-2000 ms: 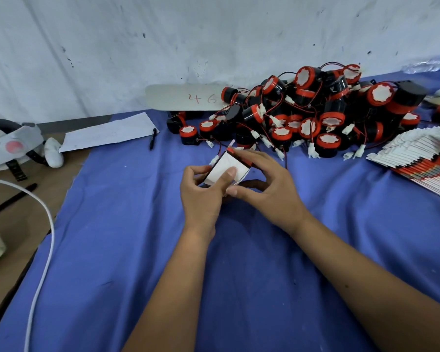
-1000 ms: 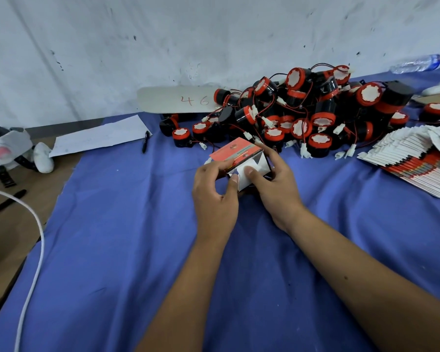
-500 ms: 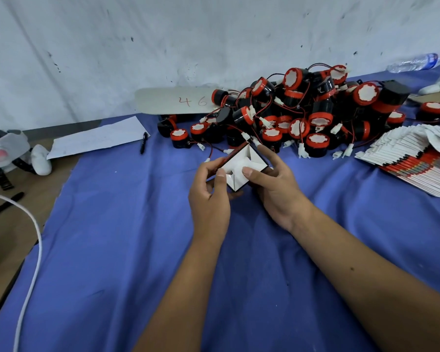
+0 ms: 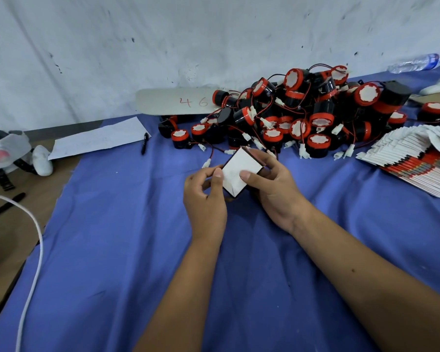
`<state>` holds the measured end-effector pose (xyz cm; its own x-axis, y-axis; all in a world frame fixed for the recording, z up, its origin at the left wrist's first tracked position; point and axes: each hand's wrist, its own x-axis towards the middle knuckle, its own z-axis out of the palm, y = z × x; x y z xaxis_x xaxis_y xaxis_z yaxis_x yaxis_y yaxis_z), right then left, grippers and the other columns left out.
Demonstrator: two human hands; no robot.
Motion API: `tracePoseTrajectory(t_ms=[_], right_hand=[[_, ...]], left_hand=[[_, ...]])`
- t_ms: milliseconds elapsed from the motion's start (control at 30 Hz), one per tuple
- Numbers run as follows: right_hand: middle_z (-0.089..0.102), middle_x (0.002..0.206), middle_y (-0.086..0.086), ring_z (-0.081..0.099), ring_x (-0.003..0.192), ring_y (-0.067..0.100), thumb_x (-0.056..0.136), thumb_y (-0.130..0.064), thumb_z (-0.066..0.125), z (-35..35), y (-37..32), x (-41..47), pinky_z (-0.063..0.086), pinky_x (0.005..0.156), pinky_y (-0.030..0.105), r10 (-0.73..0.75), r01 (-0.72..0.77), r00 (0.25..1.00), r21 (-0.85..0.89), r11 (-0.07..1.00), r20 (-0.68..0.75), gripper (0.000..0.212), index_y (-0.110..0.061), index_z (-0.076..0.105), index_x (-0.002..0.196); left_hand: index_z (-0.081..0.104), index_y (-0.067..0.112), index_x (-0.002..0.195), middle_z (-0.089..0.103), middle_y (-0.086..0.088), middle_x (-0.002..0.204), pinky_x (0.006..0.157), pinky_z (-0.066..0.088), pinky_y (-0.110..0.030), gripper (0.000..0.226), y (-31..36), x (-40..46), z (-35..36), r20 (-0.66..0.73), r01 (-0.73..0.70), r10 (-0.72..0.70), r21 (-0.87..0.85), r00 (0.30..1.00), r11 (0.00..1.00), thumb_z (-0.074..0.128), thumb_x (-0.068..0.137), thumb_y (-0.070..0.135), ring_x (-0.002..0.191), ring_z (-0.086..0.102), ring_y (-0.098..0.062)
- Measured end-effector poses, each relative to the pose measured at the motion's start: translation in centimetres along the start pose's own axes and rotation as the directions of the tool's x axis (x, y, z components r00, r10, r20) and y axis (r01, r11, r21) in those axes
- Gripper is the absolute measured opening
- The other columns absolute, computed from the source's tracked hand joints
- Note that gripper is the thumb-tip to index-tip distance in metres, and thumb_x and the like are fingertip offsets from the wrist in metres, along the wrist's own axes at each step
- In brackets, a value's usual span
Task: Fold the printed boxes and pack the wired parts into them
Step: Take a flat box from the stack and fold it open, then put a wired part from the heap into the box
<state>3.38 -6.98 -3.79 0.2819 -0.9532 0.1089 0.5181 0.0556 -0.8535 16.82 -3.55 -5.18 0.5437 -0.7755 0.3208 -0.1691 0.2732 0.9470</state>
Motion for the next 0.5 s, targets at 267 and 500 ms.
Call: tracePoseTrajectory(t_ms=[267, 500], right_hand=[[0.068, 0.122, 0.0, 0.062, 0.112, 0.025, 0.08, -0.002, 0.066, 1.1, 0.3, -1.0, 0.049, 0.095, 0.041, -0.447, 0.431, 0.824, -0.897, 0.098, 0.347, 0.072, -0.021, 0.044, 0.146], [0.074, 0.106, -0.002, 0.068, 0.092, 0.012, 0.081, 0.005, 0.053, 1.4, 0.3, -1.6, 0.054, 0.084, 0.03, -0.335, 0.534, 0.834, -0.793, 0.292, 0.438, 0.066, -0.014, 0.047, 0.144]], left_hand=[[0.071, 0.03, 0.128, 0.068, 0.007, 0.129, 0.101, 0.056, -0.045, 0.04, 0.6, 0.1, -0.1, 0.074, 0.103, -0.098, -0.075, 0.992, 0.992, 0.058, 0.096, 0.051, 0.119, 0.064, -0.007], [0.072, 0.021, 0.106, 0.075, 0.01, 0.095, 0.079, 0.05, -0.014, 0.029, 0.5, 0.4, -0.9, 0.217, -0.013, -0.019, 0.145, 0.976, 0.989, 0.06, 0.102, 0.046, 0.093, 0.069, -0.001]])
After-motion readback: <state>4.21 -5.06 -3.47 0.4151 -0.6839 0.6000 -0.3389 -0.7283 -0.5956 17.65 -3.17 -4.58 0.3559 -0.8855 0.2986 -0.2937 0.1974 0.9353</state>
